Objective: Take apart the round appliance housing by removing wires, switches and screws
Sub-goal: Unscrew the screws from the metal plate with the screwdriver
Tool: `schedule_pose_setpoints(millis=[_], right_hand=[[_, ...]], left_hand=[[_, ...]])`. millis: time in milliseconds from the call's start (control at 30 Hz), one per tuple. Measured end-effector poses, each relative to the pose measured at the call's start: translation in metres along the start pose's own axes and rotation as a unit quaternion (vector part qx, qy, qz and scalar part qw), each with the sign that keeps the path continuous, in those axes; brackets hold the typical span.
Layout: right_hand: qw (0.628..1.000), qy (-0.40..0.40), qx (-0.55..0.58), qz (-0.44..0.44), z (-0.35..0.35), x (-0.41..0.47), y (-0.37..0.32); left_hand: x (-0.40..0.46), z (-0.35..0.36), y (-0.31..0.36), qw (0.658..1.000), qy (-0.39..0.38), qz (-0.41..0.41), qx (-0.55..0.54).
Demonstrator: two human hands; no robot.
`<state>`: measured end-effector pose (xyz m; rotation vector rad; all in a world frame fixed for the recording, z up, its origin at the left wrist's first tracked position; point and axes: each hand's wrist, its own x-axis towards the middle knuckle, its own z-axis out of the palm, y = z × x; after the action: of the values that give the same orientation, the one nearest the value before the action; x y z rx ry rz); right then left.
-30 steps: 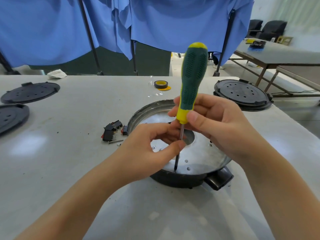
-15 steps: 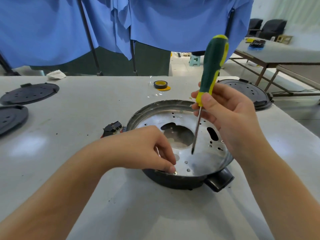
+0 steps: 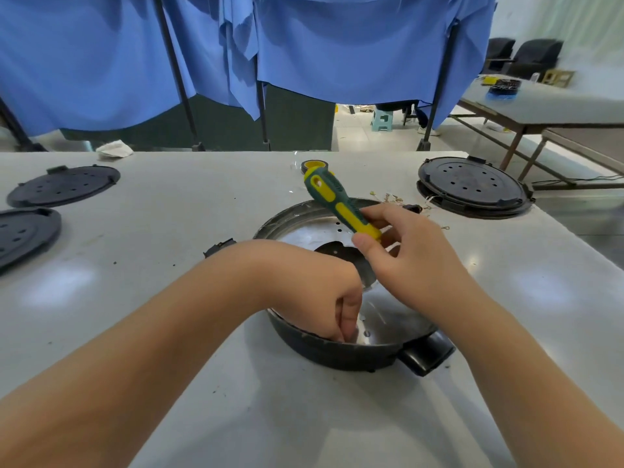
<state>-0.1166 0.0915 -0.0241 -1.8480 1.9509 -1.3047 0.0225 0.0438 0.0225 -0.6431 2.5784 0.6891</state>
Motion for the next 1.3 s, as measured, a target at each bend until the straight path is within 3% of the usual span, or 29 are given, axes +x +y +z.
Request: schedule_pose_setpoints(millis=[233, 467, 1000, 1167, 1300], right_hand=[[0.990, -0.096, -0.096, -0.044, 0.005, -0.002, -0.004], [0.963, -0.183, -0.197, -0.018, 0.011, 0.000, -0.010], [0.962, -0.205, -0.178, -0.010, 0.008, 0.001, -0.009], [0.969, -0.194, -0.150, -0.025, 0.006, -0.003, -0.009], [0.972, -0.187, -0.141, -0.025, 0.006, -0.004, -0.008]], left_hand=[[0.002, 0.002, -0.002, 0.999, -0.006, 0.013, 0.030], [0.004, 0.000, -0.003, 0.999, -0.020, 0.012, 0.042], [-0.010, -0.004, -0.002, 0.999, 0.028, 0.015, 0.035], [-0.030, -0.021, -0.012, 0.996, 0.075, 0.038, -0.033], [-0.055, -0.025, -0.038, 0.976, 0.129, 0.087, -0.153]])
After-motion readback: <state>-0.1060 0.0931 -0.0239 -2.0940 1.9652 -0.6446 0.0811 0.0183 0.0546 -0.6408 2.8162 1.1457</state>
